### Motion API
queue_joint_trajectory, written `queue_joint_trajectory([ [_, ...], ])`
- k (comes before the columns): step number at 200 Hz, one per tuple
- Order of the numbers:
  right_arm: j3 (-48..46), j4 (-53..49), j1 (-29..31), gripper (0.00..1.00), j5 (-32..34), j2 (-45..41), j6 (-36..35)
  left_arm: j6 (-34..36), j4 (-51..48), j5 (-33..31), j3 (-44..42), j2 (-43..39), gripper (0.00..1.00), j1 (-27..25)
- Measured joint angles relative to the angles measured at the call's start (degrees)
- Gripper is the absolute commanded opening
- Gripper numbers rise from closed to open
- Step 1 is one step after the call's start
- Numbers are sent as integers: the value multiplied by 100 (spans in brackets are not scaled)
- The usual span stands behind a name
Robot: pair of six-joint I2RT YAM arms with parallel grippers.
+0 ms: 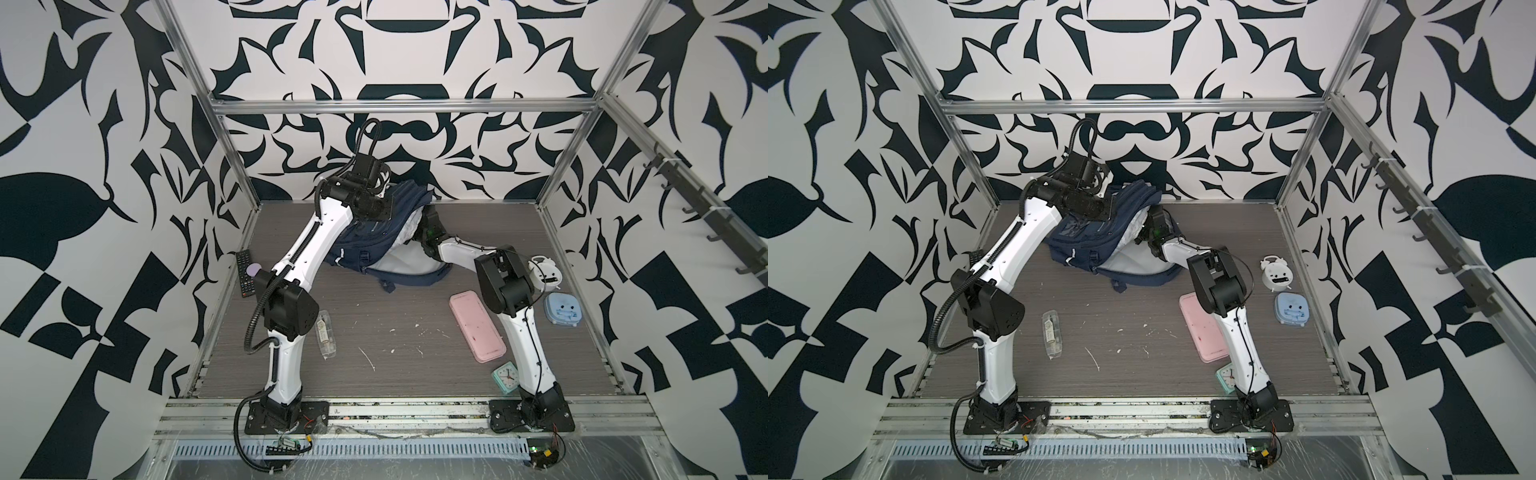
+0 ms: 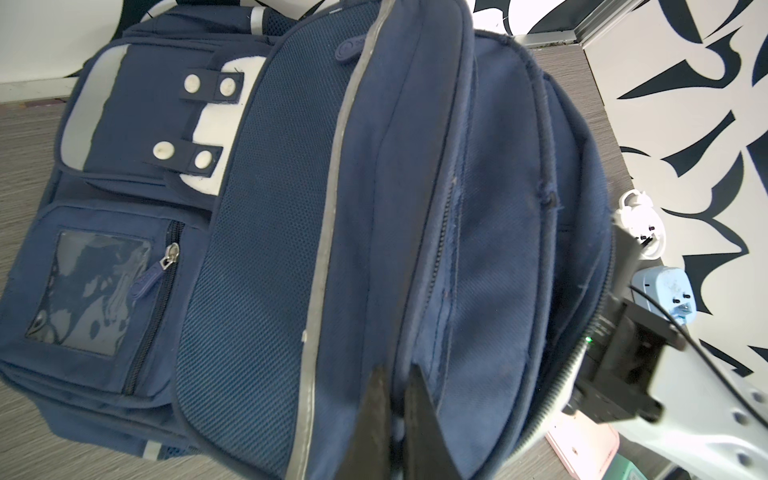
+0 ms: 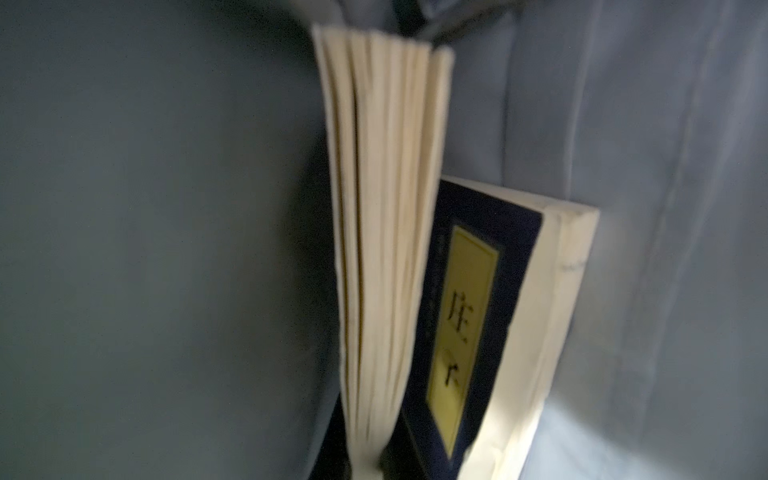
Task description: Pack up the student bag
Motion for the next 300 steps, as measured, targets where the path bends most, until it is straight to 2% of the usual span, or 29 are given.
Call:
queue_joint_trajectory([
  [25,269,-459,98,0,63,125,-63,-33,7,48,-2,0,0,2],
  [40,459,-748,162,4,98,160,-157,-61,4,96,-2,0,0,4],
  [96,999,-1991,271,42,273,157,-807,-118,35,170,-2,-2,0,101],
  [165,1167,-3036,282,66,546,55,-1615,-138,85,280,-59,-59,0,208],
  [197,1320,-3547,282,65,726,-7,-2006,-157,144,321,-122,-107,0,234],
  [213,1320,-3698,280,58,756,-37,-2105,-166,175,343,-136,-107,0,234],
  [247,1375,-3755,280,38,699,-37,-2181,-181,184,363,-136,-107,0,234],
  [300,1513,-3617,278,37,402,2,-2081,-212,227,365,-155,-118,0,240],
])
